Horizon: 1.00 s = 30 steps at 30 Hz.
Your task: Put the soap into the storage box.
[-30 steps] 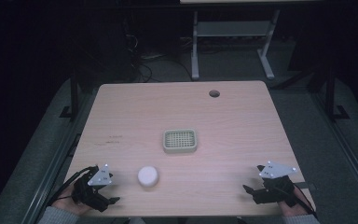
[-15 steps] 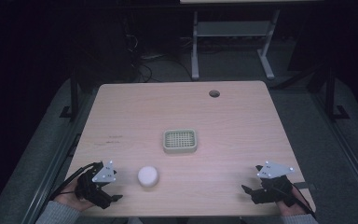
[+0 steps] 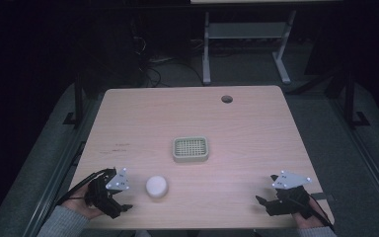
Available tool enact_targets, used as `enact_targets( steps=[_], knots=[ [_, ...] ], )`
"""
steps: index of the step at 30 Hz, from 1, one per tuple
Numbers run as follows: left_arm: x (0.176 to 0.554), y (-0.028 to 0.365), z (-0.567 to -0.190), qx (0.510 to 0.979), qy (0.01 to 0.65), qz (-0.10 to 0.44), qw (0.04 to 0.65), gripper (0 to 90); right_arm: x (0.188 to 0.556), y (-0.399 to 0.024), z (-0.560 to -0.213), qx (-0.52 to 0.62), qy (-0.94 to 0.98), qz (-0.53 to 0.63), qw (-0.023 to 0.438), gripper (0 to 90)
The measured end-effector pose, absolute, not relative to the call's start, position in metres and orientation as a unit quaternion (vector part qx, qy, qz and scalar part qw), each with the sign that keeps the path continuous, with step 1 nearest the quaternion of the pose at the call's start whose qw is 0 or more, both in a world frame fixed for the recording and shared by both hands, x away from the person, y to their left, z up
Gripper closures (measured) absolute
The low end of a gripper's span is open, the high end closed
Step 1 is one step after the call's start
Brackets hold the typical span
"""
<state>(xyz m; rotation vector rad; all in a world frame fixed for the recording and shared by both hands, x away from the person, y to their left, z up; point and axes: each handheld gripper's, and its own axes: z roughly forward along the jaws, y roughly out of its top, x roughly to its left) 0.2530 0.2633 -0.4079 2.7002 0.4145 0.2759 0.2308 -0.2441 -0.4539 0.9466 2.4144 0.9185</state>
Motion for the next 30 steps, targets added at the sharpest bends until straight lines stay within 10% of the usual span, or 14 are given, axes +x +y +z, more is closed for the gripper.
enact_targets(
  steps=[30],
  knots=[
    [0.271, 0.234, -0.397, 0.976, 0.118, 0.081, 0.163, 17.7, 0.229, -0.244, -0.452, 0.331, 0.862, 0.331, 0.197, 13.9]
  ],
)
